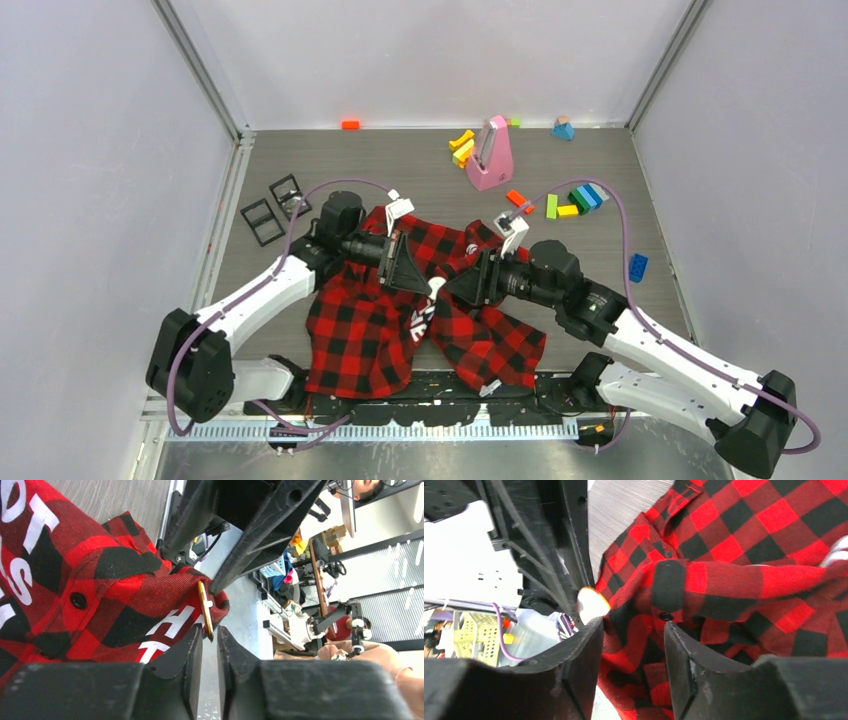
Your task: Pin the brooch onto the clothing
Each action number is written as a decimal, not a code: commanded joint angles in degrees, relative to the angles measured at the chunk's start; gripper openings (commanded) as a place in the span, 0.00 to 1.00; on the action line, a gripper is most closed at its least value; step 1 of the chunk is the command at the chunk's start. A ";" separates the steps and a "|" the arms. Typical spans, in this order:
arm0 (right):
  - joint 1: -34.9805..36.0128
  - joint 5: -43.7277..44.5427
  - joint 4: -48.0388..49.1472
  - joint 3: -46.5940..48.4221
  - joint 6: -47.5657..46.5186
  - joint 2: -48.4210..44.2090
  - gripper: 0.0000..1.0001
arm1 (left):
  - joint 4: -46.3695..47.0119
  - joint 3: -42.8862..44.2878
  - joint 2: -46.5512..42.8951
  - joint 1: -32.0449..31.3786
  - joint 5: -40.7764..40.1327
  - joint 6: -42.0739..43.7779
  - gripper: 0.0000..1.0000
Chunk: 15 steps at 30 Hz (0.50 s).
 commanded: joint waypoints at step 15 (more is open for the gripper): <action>-13.55 18.44 -20.64 12.99 -0.13 9.10 0.74 | -28.17 10.03 -10.08 5.23 -42.47 17.02 0.94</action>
